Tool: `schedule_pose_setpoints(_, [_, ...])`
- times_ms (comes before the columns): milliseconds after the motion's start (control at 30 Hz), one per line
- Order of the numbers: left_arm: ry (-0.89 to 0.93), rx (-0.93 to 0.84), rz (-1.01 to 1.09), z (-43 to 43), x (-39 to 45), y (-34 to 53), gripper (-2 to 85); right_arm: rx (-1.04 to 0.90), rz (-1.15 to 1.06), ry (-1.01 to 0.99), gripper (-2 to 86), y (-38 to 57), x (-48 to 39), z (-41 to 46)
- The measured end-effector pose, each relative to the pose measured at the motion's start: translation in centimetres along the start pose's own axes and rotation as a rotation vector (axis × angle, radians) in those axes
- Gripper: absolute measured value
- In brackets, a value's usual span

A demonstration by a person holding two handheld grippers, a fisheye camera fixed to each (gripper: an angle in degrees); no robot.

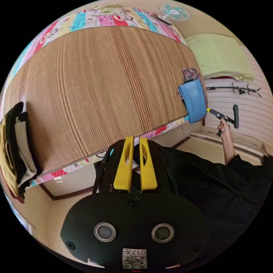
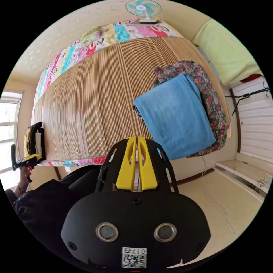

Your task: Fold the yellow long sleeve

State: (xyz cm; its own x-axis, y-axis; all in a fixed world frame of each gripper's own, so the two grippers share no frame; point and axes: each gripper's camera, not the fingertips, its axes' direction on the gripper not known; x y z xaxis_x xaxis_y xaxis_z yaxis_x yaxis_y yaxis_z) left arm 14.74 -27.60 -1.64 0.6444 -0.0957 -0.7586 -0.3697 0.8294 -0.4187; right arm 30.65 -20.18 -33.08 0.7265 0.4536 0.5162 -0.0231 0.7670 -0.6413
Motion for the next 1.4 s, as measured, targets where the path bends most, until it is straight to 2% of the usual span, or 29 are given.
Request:
schedule_pose_setpoints(67, [-0.051, 0.144, -0.124, -3.8, -3.6, 1.9, 4.3, 0.275, -0.13, 0.041, 0.3, 1.4, -8.3, -4.0])
schedule_pose_setpoints(167, [-0.084, 0.387, -0.325, -9.1, -9.1, 5.6, 5.1, 0.589, -0.196, 0.058, 0.3, 3.3, -16.0, -8.2])
schedule_pose_setpoints(233, [-0.083, 0.516, -0.433, -12.0, -13.5, 7.2, 6.7, 0.668, -0.206, -0.021, 0.3, 3.8, -19.1, -9.7])
schedule_pose_setpoints(367, [-0.089, 0.578, -0.474, -15.1, -19.0, 5.8, 8.6, 0.611, -0.284, -0.249, 0.3, 4.1, -24.2, -10.6])
schedule_pose_setpoints(433, [-0.129, 0.57, -0.49, -16.5, -21.8, 3.6, 9.1, 0.608, -0.286, -0.287, 0.3, 4.9, -25.9, -10.4])
schedule_pose_setpoints(600, [-0.105, 0.538, -0.51, -16.6, -26.9, -0.7, 9.7, 0.596, -0.306, -0.284, 0.3, 7.8, -30.4, -9.4])
schedule_pose_setpoints(767, [-0.136, 0.273, -0.539, -9.6, -30.3, -2.5, 9.9, 0.518, -0.252, -0.228, 0.3, 11.0, -34.4, -8.4])
schedule_pose_setpoints(833, [-0.19, 0.386, -0.525, -8.5, -28.7, 1.0, 6.1, 0.477, -0.24, -0.197, 0.3, 11.7, -35.3, -7.8])
schedule_pose_setpoints(867, [-0.165, 0.417, -0.535, -8.5, -28.4, 2.1, 4.9, 0.454, -0.234, -0.182, 0.3, 12.1, -35.6, -7.5])
schedule_pose_setpoints(933, [0.095, 0.513, -0.537, -9.2, -27.9, 7.1, 3.3, 0.448, -0.238, -0.176, 0.3, 12.8, -35.9, -7.4])
schedule_pose_setpoints(967, [0.195, 0.553, -0.51, -9.6, -27.7, 8.6, 3.1, 0.46, -0.248, -0.182, 0.3, 13.3, -35.8, -7.6])
schedule_pose_setpoints(1033, [0.542, 0.731, -0.267, -12.7, -25.1, 15.2, 2.1, 0.491, -0.273, -0.208, 0.3, 13.8, -35.6, -8.1])
schedule_pose_setpoints(1067, [0.604, 0.767, -0.185, -13.8, -24.0, 17.1, 1.9, 0.518, -0.303, -0.244, 0.3, 14.0, -35.3, -8.5])
schedule_pose_setpoints(1133, [0.759, 0.852, 0.132, -18.6, -18.4, 24.4, 1.2, 0.573, -0.376, -0.332, 0.4, 14.2, -35.1, -9.4])
schedule_pose_setpoints(1167, [0.788, 0.866, 0.211, -19.8, -16.8, 26.1, 1.0, 0.619, -0.448, -0.402, 0.5, 14.3, -35.1, -10.2])
schedule_pose_setpoints(1233, [0.848, 0.894, 0.501, -24.3, -10.2, 31.9, 0.7, 0.69, -0.57, -0.509, 0.7, 14.3, -35.5, -11.5])
schedule_pose_setpoints(1267, [0.853, 0.9, 0.563, -25.2, -8.6, 33.1, 0.6, 0.753, -0.662, -0.564, 0.9, 14.4, -36.0, -12.4])
schedule_pose_setpoints(1400, [0.968, 0.981, 0.986, -29.5, 1.8, 38.8, 0.2, 0.917, -0.892, -0.696, 2.7, 14.4, -38.0, -15.0])
